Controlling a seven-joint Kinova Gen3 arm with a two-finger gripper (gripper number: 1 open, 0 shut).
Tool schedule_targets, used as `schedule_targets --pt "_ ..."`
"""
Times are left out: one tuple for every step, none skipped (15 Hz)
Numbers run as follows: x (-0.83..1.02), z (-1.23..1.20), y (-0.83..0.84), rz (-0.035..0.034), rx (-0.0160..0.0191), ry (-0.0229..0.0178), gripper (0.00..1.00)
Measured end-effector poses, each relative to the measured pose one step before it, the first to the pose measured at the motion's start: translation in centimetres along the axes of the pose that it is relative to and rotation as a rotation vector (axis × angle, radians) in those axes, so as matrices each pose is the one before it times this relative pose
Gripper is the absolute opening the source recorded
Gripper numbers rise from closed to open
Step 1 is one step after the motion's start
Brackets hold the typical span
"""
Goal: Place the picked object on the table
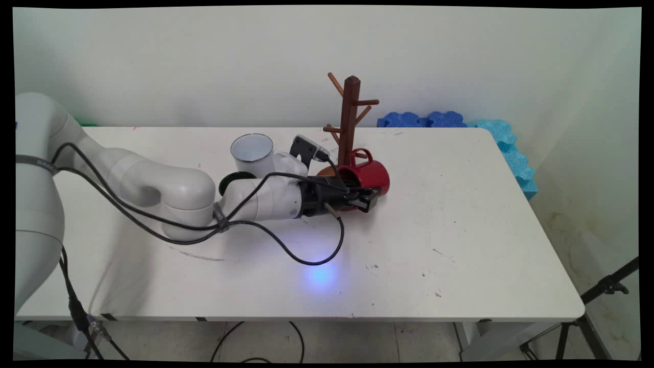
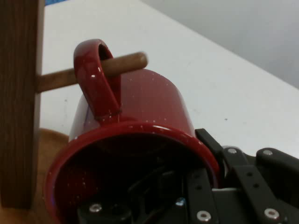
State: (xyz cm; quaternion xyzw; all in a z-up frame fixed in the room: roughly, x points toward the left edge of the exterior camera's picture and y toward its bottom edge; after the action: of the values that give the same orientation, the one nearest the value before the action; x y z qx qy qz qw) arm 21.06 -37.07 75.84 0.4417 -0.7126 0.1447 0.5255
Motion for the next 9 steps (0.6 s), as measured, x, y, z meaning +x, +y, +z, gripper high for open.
schedule_targets --pt "0.196 -0.354 0.331 0.00113 -0.00524 0.00808 0.0" --pt "0.156 -0.316 0.278 0.00081 -0.00418 0.00636 0.0" --pt "0.199 -0.333 0.377 0.0021 -0.00735 0.0067 0.0" --pt "0.151 -0.337 0.337 0.00241 -0.00687 0.0049 0.0" --pt "0.165 -0.431 0.4 0.0034 -0.00872 0.00414 0.0" --pt "0.154 -0.435 0.394 0.00432 -0.00861 0.00341 0.0" --pt "0.108 -0.418 0.335 0.00366 -0.0067 0.0004 0.0" --pt "0.139 -0.537 0.365 0.00369 -0.00634 0.00015 0.0" --pt "0.163 -0.581 0.384 0.00366 -0.00717 -0.00054 0.0"
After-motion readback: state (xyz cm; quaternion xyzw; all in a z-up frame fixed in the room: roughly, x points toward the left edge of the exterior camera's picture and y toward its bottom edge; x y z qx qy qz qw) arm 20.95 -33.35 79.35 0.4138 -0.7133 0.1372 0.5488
